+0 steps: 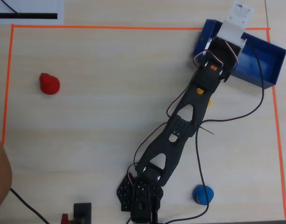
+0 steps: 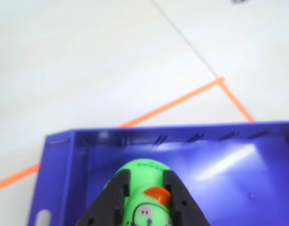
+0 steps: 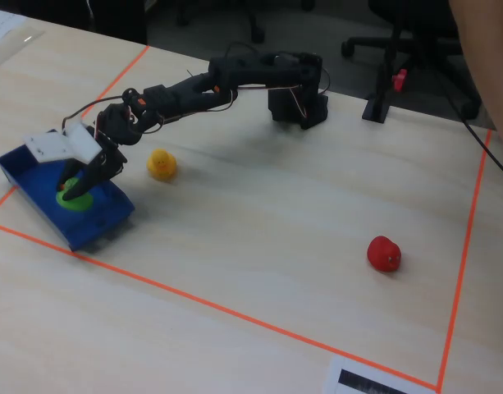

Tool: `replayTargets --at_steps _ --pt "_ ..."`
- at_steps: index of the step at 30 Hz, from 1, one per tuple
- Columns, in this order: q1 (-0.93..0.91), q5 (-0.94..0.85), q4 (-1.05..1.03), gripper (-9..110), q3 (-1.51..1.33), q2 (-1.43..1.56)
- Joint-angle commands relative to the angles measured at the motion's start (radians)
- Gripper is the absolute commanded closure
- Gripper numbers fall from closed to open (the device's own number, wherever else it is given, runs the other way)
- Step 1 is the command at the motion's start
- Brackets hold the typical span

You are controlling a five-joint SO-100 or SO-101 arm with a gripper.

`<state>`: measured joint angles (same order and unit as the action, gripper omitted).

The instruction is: Grasp green duck and put it into box.

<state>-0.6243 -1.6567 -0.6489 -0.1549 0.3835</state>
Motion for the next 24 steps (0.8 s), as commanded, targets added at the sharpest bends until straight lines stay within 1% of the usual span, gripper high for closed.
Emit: replayTargets --at_steps 1,4,6,8,10,12,14,17,21,22,24 --pt "0.006 -0.017 -0.014 89 0.075 0.028" --pt "0.002 -0.021 -0.049 83 0.086 0.029" --pt "-0.003 -0.021 -0.067 77 0.087 0.038" --pt "-0.005 -0.021 -0.098 79 0.095 0.057" --pt "-0.005 0.014 -0.14 85 0.092 0.104" --pt "0.0 0.092 -0.235 90 0.061 0.215" --pt "0.009 0.169 -0.367 93 -0.026 0.39" --pt "0.043 0.238 -0.597 95 -0.259 0.715" --pt "0.141 0.233 -0.834 95 -0.721 1.167" --pt "0.176 0.23 -0.874 95 -0.856 1.273" --pt "0.253 0.222 -0.888 95 -1.173 1.482"
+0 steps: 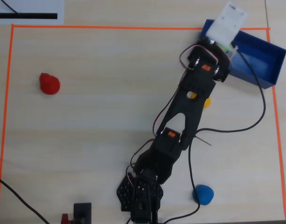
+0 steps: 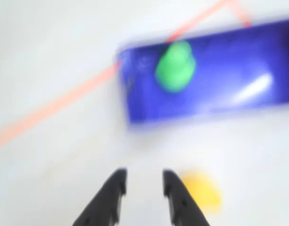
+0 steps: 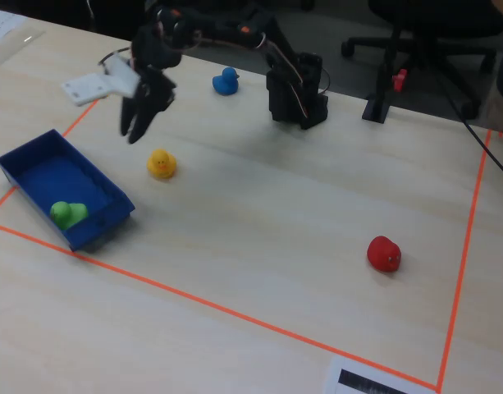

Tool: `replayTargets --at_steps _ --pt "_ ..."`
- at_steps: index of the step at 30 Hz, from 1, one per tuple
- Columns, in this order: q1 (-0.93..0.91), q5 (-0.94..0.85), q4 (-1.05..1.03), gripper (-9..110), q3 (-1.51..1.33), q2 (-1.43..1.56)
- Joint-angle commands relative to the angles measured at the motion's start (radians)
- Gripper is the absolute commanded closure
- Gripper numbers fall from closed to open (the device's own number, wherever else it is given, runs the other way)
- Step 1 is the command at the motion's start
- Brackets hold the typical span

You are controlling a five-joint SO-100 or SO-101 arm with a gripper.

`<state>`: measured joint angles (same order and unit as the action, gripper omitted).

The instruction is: Grasp green duck and put it into box.

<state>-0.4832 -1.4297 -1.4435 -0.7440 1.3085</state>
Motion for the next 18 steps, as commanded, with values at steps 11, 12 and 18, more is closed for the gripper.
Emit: replayTargets --at_steps 11,12,18 --pt "0.383 -0.213 0.146 101 -1.928 1.555" --pt "0.405 -0.213 0.135 101 -1.985 1.612" --pt "0.494 -0.21 0.069 101 -2.221 1.836"
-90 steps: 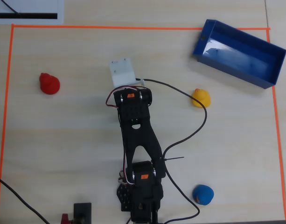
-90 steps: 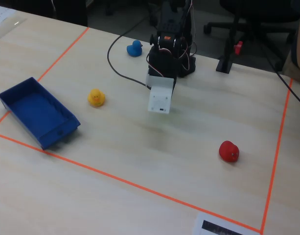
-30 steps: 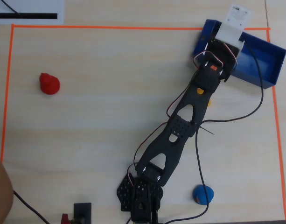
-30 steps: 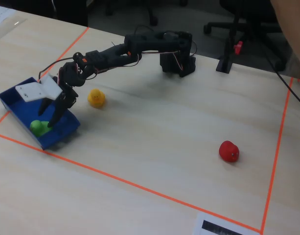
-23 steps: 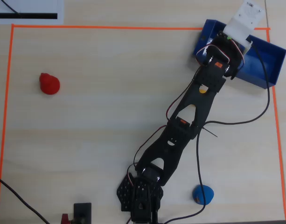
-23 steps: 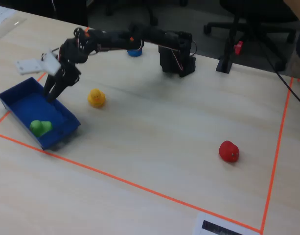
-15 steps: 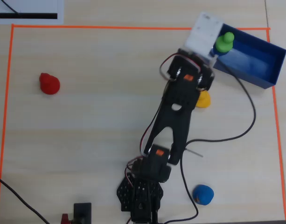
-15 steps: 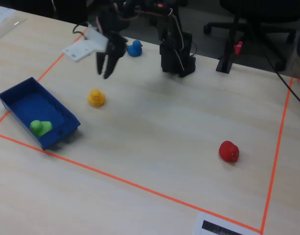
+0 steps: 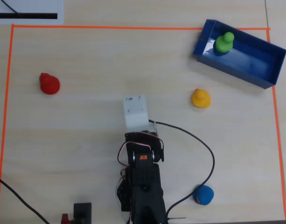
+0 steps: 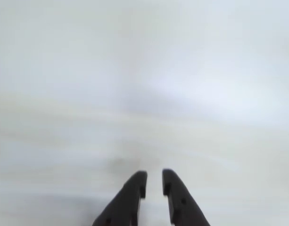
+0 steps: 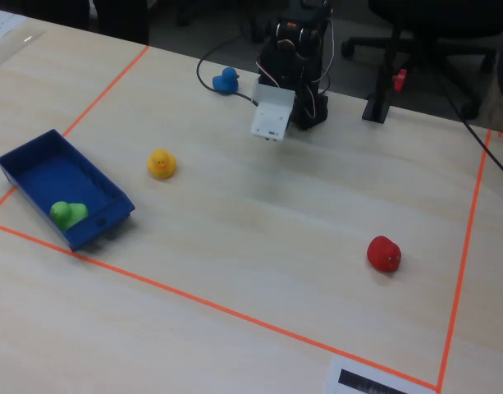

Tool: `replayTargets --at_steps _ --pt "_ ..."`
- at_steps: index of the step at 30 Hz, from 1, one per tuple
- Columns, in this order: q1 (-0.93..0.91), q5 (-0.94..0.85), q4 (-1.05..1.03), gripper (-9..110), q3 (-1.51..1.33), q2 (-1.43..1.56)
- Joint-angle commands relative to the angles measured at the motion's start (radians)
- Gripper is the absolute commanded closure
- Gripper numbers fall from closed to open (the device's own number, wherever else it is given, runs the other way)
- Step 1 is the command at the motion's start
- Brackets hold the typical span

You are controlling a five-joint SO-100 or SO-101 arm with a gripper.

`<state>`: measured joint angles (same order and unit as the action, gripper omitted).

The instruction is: Grasp green duck and put it into box.

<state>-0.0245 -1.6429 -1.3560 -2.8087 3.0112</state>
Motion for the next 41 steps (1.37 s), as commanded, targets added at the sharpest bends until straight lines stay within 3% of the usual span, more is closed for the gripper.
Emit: replayTargets --at_steps 1,6,41 --pt "0.04 0.009 -0.008 101 -0.19 0.166" --pt "0.028 0.009 0.028 101 -0.302 0.265" --pt "-0.006 0.041 0.008 100 -0.302 0.301"
